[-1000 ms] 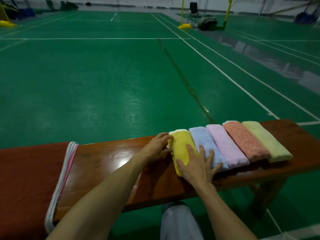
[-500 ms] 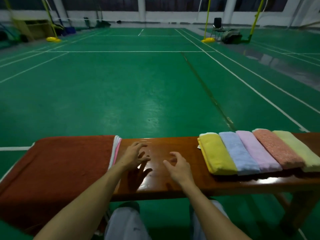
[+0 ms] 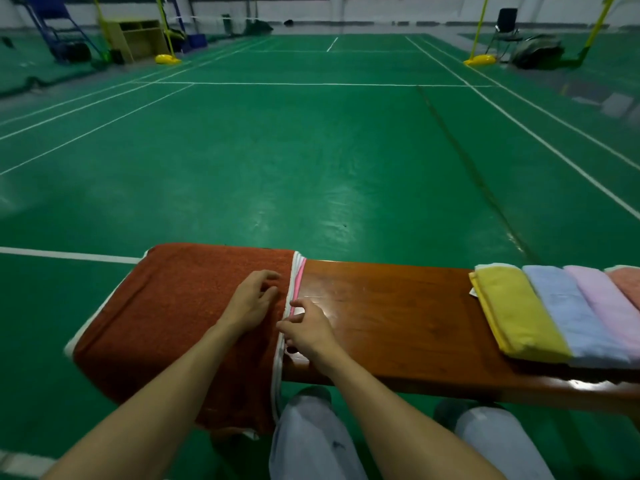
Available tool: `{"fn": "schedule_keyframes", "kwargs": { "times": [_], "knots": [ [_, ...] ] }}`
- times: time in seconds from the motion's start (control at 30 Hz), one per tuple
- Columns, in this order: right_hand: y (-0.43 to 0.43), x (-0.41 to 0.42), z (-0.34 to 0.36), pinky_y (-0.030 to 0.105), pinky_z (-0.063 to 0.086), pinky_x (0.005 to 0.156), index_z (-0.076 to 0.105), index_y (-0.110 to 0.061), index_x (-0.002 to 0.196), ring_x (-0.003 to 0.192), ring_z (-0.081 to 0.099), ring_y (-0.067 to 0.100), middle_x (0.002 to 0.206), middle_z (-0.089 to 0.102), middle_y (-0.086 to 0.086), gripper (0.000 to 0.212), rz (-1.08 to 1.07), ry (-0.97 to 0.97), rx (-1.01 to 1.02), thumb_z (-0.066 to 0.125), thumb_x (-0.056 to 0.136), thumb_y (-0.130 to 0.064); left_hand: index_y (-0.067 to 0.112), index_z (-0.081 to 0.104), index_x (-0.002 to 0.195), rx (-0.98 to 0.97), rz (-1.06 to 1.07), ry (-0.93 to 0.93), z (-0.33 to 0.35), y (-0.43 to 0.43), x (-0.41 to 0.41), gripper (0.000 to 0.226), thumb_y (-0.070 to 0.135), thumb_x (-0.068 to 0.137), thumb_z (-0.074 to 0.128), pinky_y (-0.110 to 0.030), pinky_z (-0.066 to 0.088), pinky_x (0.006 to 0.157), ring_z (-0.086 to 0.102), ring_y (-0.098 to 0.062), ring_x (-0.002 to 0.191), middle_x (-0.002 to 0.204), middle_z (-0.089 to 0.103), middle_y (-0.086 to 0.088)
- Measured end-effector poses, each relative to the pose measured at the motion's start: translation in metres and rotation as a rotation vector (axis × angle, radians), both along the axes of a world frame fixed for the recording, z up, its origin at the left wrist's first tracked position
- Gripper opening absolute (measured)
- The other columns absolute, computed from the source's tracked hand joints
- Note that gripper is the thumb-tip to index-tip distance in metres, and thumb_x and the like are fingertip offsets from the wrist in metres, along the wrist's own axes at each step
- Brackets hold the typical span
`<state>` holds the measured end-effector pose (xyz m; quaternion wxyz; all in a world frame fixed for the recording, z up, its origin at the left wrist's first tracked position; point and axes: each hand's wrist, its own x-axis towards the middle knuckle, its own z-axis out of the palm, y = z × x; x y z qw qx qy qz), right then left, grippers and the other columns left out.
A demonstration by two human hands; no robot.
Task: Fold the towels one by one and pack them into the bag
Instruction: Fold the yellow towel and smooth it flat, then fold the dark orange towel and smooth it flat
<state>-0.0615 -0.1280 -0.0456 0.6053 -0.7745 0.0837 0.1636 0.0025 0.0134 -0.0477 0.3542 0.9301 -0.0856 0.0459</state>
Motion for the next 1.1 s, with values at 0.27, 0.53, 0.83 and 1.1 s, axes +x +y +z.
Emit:
{"fn": "schedule_keyframes", "kwargs": {
  "times": [0.27,0.53,0.83,1.1],
  "knots": [
    [0.003,0.006,-0.006,0.044,0.059,0.083,0.046,-0.023,0.135,0.088,0.068,0.018,0.095,0.067,0.000,0.058,-0.044,-0.036,-0.039,0.068,0.083,-0.010,0.008,0.063,0.117,-0.033,0.009,0.014,-0.009,0.003,0.002,0.027,0.001,0.092,0.055,-0.025,0.041,0.096,0.057,-0.020,0.110,0.118,0.062,-0.008],
    [0.009,0.008,-0.002,0.030,0.055,0.057,0.046,-0.024,0.131,0.070,0.064,0.014,0.085,0.065,-0.001,0.058,-0.090,-0.061,-0.007,0.068,0.080,-0.005,0.007,0.063,0.115,-0.047,-0.010,0.024,-0.002,0.003,-0.001,0.026,0.000,0.091,0.056,-0.021,0.041,0.093,0.058,-0.019,0.106,0.116,0.062,-0.011],
    [0.011,0.006,0.001,0.024,0.049,0.060,0.044,-0.026,0.126,0.081,0.064,0.013,0.096,0.063,0.002,0.057,-0.064,-0.053,0.155,0.070,0.081,-0.002,0.010,0.063,0.115,-0.048,-0.016,0.034,0.006,0.004,-0.006,0.025,0.002,0.092,0.055,-0.025,0.045,0.092,0.058,-0.017,0.104,0.115,0.062,-0.007],
    [0.011,0.013,-0.001,0.044,0.059,0.071,0.040,-0.033,0.119,0.080,0.068,0.024,0.100,0.065,0.013,0.052,-0.085,0.119,0.276,0.066,0.086,-0.003,0.009,0.063,0.115,-0.035,-0.023,0.013,0.013,-0.001,-0.006,0.024,0.002,0.093,0.055,-0.021,0.043,0.089,0.058,-0.016,0.103,0.116,0.062,-0.007]
  ]
}}
